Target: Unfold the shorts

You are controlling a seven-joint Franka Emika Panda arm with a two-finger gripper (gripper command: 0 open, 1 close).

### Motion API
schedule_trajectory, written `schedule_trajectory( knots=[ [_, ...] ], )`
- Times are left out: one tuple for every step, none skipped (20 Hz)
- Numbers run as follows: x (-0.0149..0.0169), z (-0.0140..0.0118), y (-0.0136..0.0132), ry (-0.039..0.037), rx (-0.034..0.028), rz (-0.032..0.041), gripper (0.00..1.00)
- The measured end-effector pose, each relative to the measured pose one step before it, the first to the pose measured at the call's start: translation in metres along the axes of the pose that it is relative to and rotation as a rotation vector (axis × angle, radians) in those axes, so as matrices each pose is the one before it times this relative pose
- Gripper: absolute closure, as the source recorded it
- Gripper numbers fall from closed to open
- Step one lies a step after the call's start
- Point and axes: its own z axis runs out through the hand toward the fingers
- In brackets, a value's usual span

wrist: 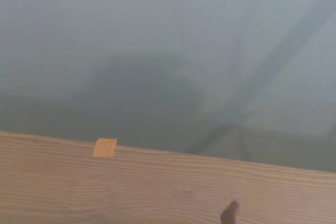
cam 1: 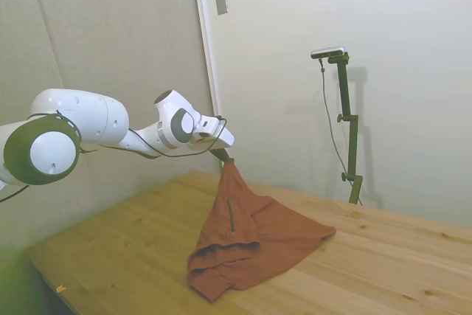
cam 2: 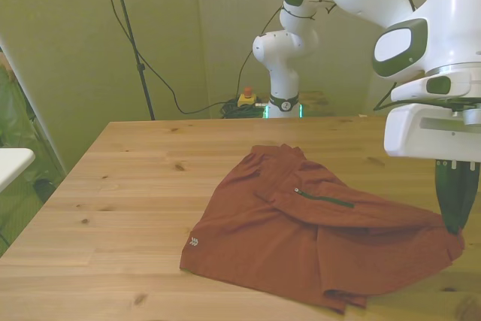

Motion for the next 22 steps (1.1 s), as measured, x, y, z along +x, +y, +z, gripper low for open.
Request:
schedule_trajectory(
  knots=[
    [-0.00585,-0.00094,-0.0073,0.00418,0.00634,-0.00802,1.0],
    [-0.00772,-0.00011,-0.00838,0.00375,0.00646,-0.0099,1.0],
    [-0.00921,0.00065,-0.00919,0.00154,0.007,-0.00948,1.0],
    [-0.00976,0.00191,-0.00892,-0.00131,0.00696,-0.01113,1.0],
    [-0.00861,0.00303,-0.00763,-0.003,0.00447,-0.01084,1.0],
    [-0.00794,0.00424,-0.00674,-0.00326,0.00272,-0.00991,1.0],
    [-0.00629,0.00541,-0.00506,-0.00217,0.00026,-0.00684,1.0],
    [-0.00417,0.0056,-0.0034,-0.00114,-0.00236,-0.00369,1.0],
    [-0.00231,0.00555,-0.002,-0.00059,-0.00499,-0.00145,0.0],
    [-0.00132,0.00468,-0.0015,0.0006,-0.0035,-0.00075,0.0],
    [-0.00131,0.00418,-0.00114,-0.00032,-0.0037,0.00028,0.0],
    [-0.00106,0.00328,-0.0013,-0.001,-0.00279,0.0003,0.0],
    [-0.00048,0.00179,-0.0014,0.00115,0.00104,-0.00014,0.0],
    [-0.00001,0.00085,-0.00131,0.00143,0.00135,0.00009,0.0],
    [0.00056,-0.00046,-0.00083,0.0015,0.00194,0.00059,0.0],
    [0.00143,-0.00158,-0.0004,0.00203,0.00193,0.00165,0.0],
    [0.00212,-0.00294,-0.00019,0.00211,0.00217,0.00249,0.0],
    [0.00313,-0.00475,0.00078,0.00156,0.00069,0.00309,0.0],
    [0.0035,-0.00545,0.00223,0.00029,-0.00212,0.00347,0.0],
    [0.0039,-0.00704,0.00391,-0.00185,-0.0044,0.00448,0.0],
    [0.00363,-0.00765,0.00607,-0.00595,-0.00989,0.00546,0.0],
    [0.00345,-0.00847,0.00721,-0.00837,-0.01369,0.00585,0.0]
  ],
)
